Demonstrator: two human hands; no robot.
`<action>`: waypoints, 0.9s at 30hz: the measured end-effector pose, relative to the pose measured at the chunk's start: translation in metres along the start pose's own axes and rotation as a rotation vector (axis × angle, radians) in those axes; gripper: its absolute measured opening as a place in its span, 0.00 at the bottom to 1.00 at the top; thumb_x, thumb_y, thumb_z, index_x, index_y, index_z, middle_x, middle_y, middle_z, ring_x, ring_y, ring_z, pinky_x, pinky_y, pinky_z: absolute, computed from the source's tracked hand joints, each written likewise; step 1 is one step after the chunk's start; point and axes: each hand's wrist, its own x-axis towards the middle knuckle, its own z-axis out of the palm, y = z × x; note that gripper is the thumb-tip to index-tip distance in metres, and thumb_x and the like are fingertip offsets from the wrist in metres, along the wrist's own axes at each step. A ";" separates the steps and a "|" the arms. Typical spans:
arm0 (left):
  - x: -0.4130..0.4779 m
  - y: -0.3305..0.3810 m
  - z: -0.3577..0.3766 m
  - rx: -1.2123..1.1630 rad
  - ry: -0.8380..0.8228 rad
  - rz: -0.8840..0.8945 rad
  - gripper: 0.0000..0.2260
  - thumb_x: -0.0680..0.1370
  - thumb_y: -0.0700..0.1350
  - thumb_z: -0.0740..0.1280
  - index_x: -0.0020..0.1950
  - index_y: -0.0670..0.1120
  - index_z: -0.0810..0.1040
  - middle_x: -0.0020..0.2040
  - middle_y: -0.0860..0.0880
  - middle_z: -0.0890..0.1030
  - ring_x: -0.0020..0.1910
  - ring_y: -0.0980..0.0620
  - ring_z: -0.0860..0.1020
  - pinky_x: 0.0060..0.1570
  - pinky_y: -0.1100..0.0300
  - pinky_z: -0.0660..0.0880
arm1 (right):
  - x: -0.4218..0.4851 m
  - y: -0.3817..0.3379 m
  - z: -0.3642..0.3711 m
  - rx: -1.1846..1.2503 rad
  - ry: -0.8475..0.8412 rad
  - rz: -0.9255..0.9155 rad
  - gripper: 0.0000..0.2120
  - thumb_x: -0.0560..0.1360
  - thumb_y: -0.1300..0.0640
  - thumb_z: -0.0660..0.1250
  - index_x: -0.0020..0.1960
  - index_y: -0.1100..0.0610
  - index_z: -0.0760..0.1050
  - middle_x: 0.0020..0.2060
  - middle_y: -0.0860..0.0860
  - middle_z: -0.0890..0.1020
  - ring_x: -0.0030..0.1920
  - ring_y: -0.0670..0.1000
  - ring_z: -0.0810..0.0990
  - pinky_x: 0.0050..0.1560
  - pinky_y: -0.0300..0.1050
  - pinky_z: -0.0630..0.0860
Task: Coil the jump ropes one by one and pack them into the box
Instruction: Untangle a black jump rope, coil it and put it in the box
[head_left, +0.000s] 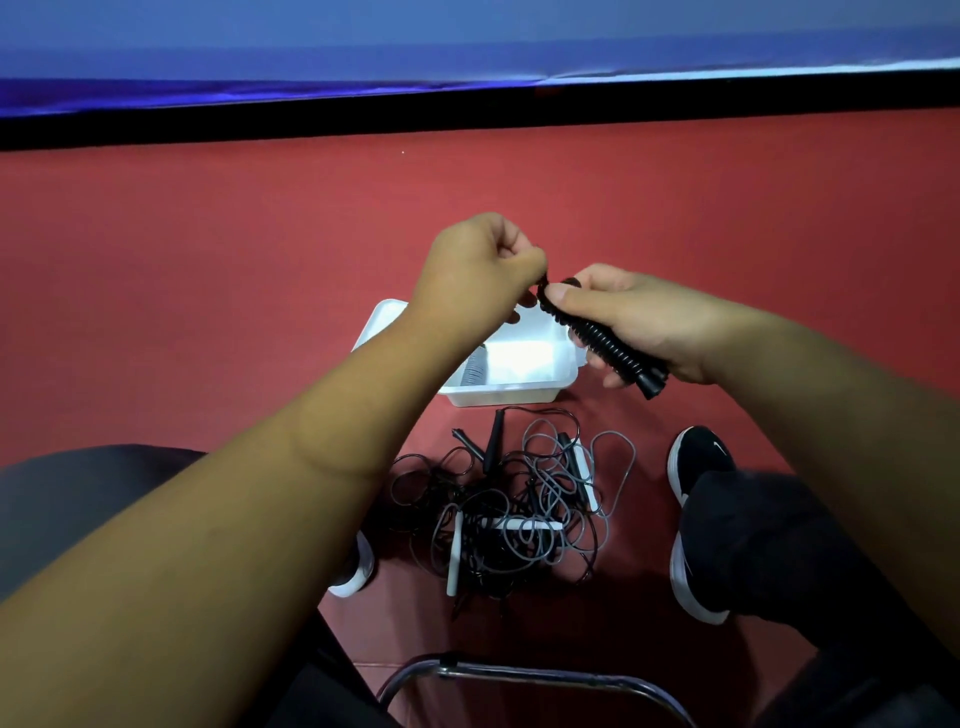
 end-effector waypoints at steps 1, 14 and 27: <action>0.004 0.000 -0.001 -0.035 -0.029 -0.047 0.08 0.76 0.42 0.68 0.49 0.37 0.81 0.41 0.44 0.86 0.36 0.51 0.84 0.35 0.53 0.82 | 0.001 0.000 0.000 -0.012 0.029 -0.002 0.19 0.79 0.35 0.71 0.57 0.50 0.76 0.45 0.54 0.81 0.35 0.50 0.81 0.38 0.52 0.83; 0.005 -0.004 -0.006 0.023 -0.540 -0.216 0.10 0.83 0.49 0.69 0.50 0.42 0.77 0.42 0.44 0.81 0.37 0.48 0.79 0.40 0.54 0.81 | -0.006 0.007 0.002 -0.089 -0.003 -0.020 0.15 0.79 0.50 0.75 0.60 0.53 0.75 0.44 0.56 0.86 0.35 0.58 0.84 0.35 0.55 0.82; 0.008 0.000 0.007 -0.044 -0.297 -0.170 0.12 0.76 0.40 0.64 0.33 0.45 0.73 0.28 0.43 0.72 0.28 0.46 0.68 0.29 0.60 0.63 | 0.007 0.003 0.013 -0.241 0.158 0.007 0.09 0.82 0.54 0.68 0.60 0.54 0.73 0.41 0.56 0.86 0.27 0.53 0.81 0.30 0.50 0.81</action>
